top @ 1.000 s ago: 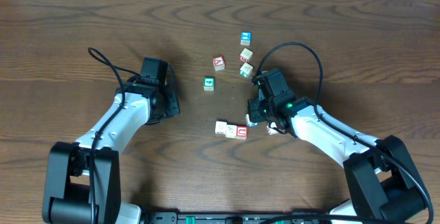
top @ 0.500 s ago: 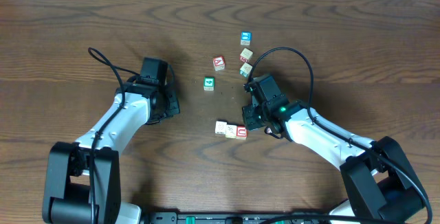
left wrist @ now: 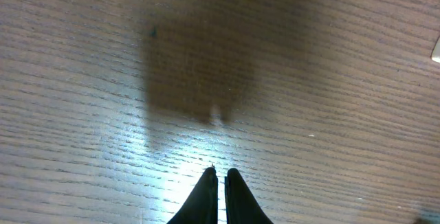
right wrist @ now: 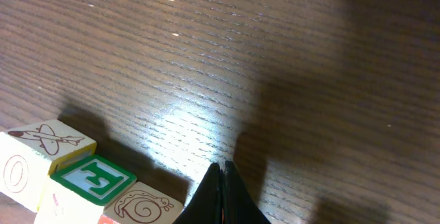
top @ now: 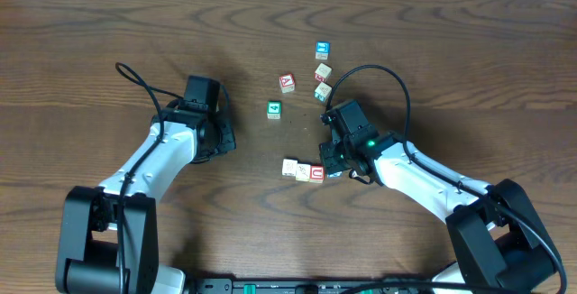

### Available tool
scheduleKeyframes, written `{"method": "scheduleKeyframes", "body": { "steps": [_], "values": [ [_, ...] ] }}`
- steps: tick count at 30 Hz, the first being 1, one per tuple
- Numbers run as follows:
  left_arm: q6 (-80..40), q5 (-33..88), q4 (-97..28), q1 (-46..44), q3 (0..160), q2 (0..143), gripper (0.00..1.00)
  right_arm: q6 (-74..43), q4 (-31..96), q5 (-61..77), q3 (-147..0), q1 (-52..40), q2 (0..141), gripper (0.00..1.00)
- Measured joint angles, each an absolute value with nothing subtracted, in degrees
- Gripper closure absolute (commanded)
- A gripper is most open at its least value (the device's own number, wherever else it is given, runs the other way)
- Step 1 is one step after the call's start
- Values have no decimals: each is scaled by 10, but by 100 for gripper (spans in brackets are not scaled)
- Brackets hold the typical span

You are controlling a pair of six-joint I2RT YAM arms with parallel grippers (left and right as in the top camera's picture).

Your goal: Lift 5 blocks

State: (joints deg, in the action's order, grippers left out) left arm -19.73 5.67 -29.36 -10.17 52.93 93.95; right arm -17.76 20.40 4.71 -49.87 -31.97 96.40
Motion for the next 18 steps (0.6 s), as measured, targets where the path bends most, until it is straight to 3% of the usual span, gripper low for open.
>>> {"method": "scheduleKeyframes", "body": {
  "steps": [18],
  "values": [
    [-197,57,-294,-102,529,940,92,-184,212,34,-499,-320,964,99]
  ]
}}
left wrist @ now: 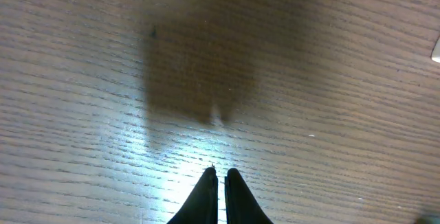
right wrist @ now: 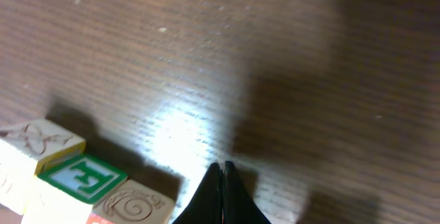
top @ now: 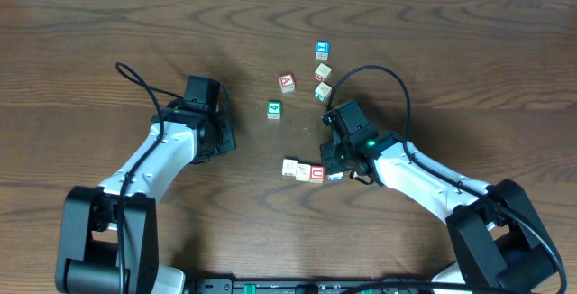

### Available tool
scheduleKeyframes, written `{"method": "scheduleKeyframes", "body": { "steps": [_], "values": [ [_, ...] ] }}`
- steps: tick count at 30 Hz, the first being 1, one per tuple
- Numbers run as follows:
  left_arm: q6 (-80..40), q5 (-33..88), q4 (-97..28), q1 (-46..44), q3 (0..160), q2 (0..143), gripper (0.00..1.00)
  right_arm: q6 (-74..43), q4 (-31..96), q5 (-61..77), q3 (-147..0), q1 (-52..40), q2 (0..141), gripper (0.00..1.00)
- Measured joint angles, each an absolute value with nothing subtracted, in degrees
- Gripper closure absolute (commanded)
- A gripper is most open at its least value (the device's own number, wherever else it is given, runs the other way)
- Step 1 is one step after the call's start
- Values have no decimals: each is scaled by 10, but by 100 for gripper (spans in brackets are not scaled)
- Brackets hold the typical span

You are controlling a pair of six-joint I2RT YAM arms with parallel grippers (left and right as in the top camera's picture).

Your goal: Lift 5 blocks

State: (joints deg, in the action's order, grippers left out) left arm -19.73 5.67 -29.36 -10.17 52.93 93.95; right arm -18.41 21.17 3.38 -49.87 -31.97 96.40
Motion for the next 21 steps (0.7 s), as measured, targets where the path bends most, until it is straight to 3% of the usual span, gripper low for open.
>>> {"method": "scheduleKeyframes", "body": {
  "steps": [21],
  "values": [
    [-197,57,-294,-102,529,940,93,-218,294,-9,-499,-303,964,99]
  ]
}}
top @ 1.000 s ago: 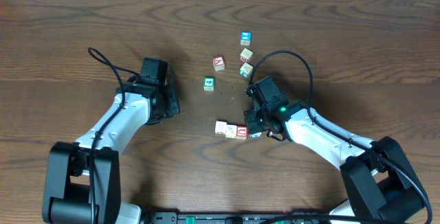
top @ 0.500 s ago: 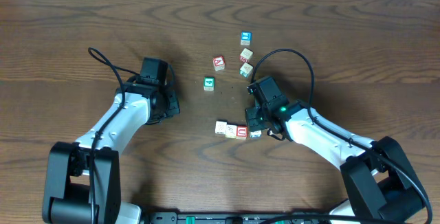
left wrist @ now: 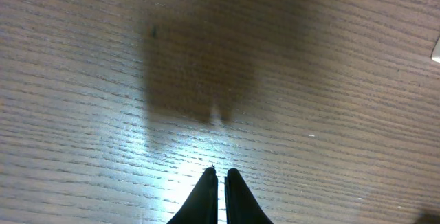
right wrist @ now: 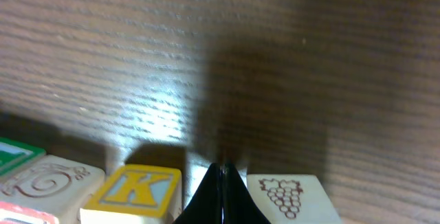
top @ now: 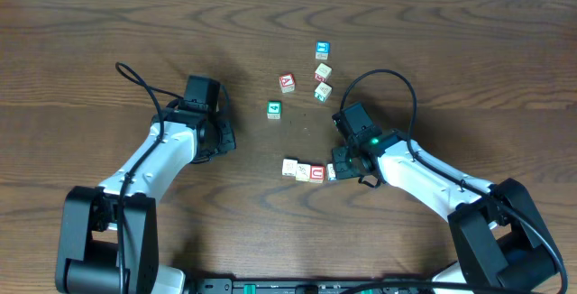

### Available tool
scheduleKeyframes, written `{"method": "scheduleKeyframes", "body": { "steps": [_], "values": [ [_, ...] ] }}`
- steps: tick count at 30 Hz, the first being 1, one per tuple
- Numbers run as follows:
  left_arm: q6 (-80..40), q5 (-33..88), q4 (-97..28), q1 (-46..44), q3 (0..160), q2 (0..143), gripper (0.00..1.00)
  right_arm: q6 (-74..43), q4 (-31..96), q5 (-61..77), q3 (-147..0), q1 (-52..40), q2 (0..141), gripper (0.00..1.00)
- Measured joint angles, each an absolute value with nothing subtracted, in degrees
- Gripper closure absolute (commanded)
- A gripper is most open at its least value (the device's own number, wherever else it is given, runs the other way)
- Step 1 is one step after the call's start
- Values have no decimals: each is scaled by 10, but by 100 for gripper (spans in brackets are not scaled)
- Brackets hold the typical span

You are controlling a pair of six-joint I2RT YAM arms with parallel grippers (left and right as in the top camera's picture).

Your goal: Lift 5 blocks

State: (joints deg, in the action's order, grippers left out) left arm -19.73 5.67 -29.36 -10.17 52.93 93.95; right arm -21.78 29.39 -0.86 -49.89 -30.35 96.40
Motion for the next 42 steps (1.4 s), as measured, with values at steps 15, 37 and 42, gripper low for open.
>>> {"method": "scheduleKeyframes", "body": {
  "steps": [15,37,42],
  "values": [
    [-197,57,-294,-102,529,940,92,-220,304,21,-499,-328,964,99],
    [-197,57,-294,-102,529,940,93,-273,339,66,-499,-331,964,99],
    [-197,57,-294,-102,529,940,93,-286,340,73,-499,-331,964,99]
  ]
}}
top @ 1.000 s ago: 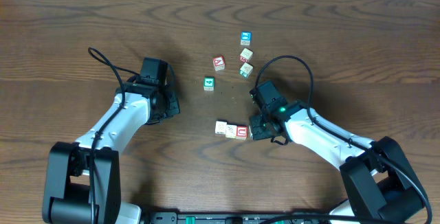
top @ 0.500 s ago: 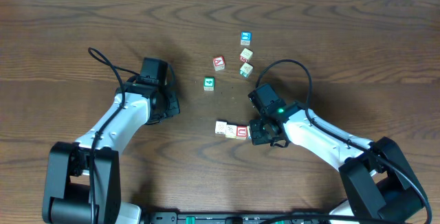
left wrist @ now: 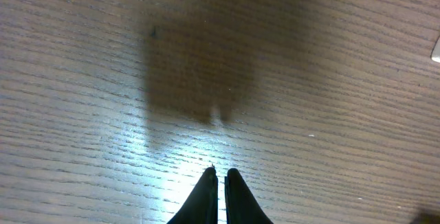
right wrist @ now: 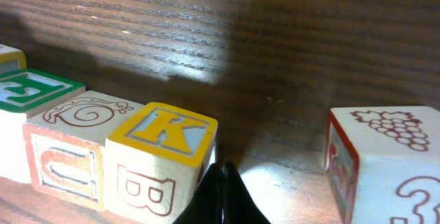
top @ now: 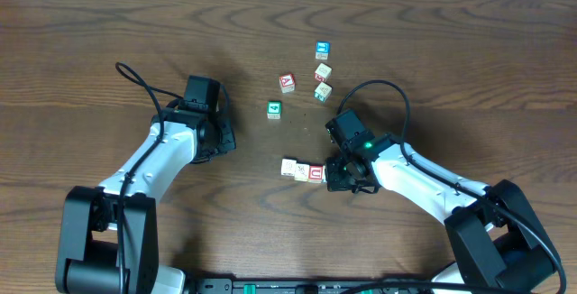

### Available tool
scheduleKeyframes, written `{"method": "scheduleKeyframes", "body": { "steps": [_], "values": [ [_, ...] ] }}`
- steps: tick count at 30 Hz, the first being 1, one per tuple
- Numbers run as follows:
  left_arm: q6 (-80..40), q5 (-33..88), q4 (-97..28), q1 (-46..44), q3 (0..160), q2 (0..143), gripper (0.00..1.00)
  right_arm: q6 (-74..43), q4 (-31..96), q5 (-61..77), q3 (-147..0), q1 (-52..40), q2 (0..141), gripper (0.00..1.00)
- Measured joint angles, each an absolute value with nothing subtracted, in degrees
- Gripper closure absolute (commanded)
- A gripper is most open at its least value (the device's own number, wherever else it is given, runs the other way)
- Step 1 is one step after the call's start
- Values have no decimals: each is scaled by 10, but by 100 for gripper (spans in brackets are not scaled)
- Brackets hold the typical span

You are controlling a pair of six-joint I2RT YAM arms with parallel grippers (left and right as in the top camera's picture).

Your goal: Lift 5 blocks

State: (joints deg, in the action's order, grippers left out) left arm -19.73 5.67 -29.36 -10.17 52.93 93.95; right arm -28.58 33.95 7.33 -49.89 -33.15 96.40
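Note:
A row of wooden letter blocks (top: 303, 170) lies mid-table. In the right wrist view it shows as a green E block (right wrist: 31, 90), a snail block (right wrist: 82, 110) and a yellow K block (right wrist: 165, 131). A grapes block (right wrist: 385, 138) stands apart on the right. My right gripper (right wrist: 221, 168) is shut and empty, low on the table in the gap between the K block and the grapes block; overhead, the right gripper (top: 338, 179) sits at the row's right end. My left gripper (left wrist: 221, 174) is shut over bare wood, and the left gripper (top: 221, 136) is far left of the blocks.
Several loose blocks lie farther back: a green one (top: 274, 109), a red one (top: 287, 82), a blue one (top: 322, 50) and two pale ones (top: 323, 72). The right arm's cable loops above its wrist. The wooden table (top: 108, 23) spreads all around.
My right gripper, still shut, has come lower and closer to the row; the K and grapes blocks now loom large on either side of its tips. The left arm has not moved.
My right gripper was shut above bare table beyond the row, with the E and snail blocks at the lower left of its view. It then stood farther right, with the K and grapes blocks either side of its tips. Now it is low between them. The left gripper stayed shut and still.

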Motion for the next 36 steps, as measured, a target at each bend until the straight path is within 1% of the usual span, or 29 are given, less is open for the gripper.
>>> {"method": "scheduleKeyframes", "body": {
  "steps": [5,12,17,20,25,27,31,36],
  "values": [
    [-197,57,-294,-102,529,940,93,-300,357,64,-499,-331,964,99],
    [-197,57,-296,-102,529,940,93,-332,442,9,-502,-331,964,99],
    [-197,57,-296,-102,529,940,92,-383,488,-51,-502,-330,964,99],
    [-197,57,-298,-102,529,940,93,-414,482,-82,-502,-317,964,99],
    [-197,57,-302,-102,529,940,92,-429,424,-106,-502,-261,964,99],
    [-197,57,-303,-102,529,940,93,-414,394,-107,-502,-238,964,99],
    [-197,57,-302,-102,529,940,93,-328,322,-81,-503,-206,964,99],
    [-197,57,-302,-102,529,940,92,-206,299,-12,-503,-199,964,99]
  ]
}}
